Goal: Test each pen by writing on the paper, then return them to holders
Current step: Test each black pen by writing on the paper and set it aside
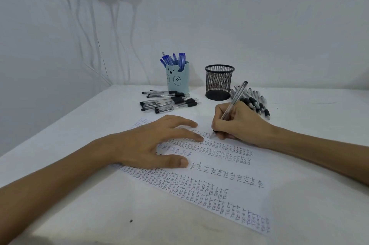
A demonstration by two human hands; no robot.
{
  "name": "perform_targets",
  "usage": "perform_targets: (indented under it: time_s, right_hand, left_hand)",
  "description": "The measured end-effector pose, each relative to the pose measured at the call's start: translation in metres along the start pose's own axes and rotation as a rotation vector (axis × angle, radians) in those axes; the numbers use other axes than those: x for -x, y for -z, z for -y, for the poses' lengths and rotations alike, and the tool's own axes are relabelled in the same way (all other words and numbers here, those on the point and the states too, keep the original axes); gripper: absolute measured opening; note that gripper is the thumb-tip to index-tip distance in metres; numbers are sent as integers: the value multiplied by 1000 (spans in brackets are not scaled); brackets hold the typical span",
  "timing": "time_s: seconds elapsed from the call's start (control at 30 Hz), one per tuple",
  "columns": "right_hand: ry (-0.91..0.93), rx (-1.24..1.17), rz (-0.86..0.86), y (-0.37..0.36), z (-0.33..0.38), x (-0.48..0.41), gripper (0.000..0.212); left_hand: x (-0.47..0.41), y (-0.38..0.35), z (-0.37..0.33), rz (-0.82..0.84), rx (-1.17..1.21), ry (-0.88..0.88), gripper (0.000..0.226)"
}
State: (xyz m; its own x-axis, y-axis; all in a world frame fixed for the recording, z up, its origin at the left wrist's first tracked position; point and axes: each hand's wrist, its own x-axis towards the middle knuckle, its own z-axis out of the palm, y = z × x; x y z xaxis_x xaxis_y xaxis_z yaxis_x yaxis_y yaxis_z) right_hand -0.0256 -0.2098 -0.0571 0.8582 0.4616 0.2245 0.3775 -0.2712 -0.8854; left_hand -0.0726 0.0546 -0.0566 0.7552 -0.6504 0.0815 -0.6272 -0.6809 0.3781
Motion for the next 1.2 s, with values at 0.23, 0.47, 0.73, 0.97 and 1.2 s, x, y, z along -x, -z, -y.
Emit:
perform_targets:
  time_s: [0.23, 0.47, 0.73, 0.97, 1.2]
  right_hand:
    - [-21, 24, -11, -1, 2, -1, 16]
    - [-40, 30, -28, -1, 4, -2, 17]
    - [-42, 44, -24, -1, 5, 0, 15]
    - [-38, 70, -46, 0, 4, 0, 17]
    - [-42, 73, -63, 0, 3, 0, 17]
  left_hand:
    - [0, 0, -1, -5, 9, -7, 80]
    - [-1, 0, 2, 1, -2, -14, 80]
    - [-4, -3, 10, 9, -14, -18, 76]
    - [-6, -5, 12, 6, -60, -27, 80]
    - [-5, -4, 13, -2, -39, -33, 77]
